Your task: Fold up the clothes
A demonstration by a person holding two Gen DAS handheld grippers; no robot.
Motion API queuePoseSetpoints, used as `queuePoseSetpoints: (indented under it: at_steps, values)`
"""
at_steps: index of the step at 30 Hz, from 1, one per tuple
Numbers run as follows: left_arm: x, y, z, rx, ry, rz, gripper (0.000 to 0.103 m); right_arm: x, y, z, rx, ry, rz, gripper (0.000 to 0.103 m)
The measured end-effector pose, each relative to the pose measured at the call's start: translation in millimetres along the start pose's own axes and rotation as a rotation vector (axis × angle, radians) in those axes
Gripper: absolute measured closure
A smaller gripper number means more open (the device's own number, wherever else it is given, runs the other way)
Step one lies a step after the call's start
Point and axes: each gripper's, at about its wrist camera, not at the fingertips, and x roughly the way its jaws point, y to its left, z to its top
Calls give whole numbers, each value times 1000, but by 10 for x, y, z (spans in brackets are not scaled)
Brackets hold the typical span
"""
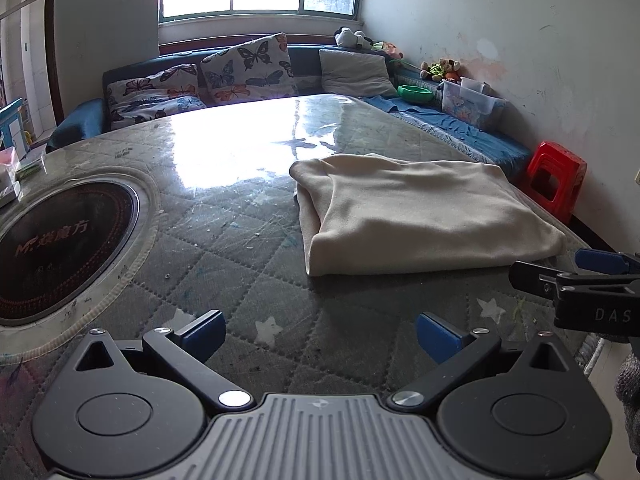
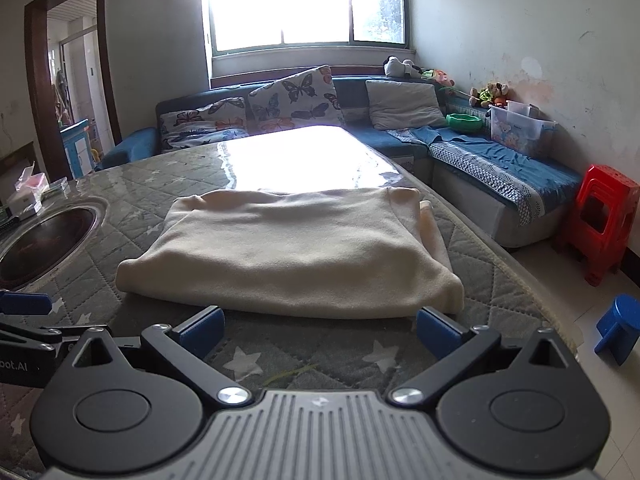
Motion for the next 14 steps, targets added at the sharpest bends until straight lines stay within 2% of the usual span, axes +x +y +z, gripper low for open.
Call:
queuePoseSetpoints:
  at_steps: [14]
  values:
    - [-83, -62, -26, 12, -14, -3, 0, -68, 11, -31, -1, -6, 7, 0]
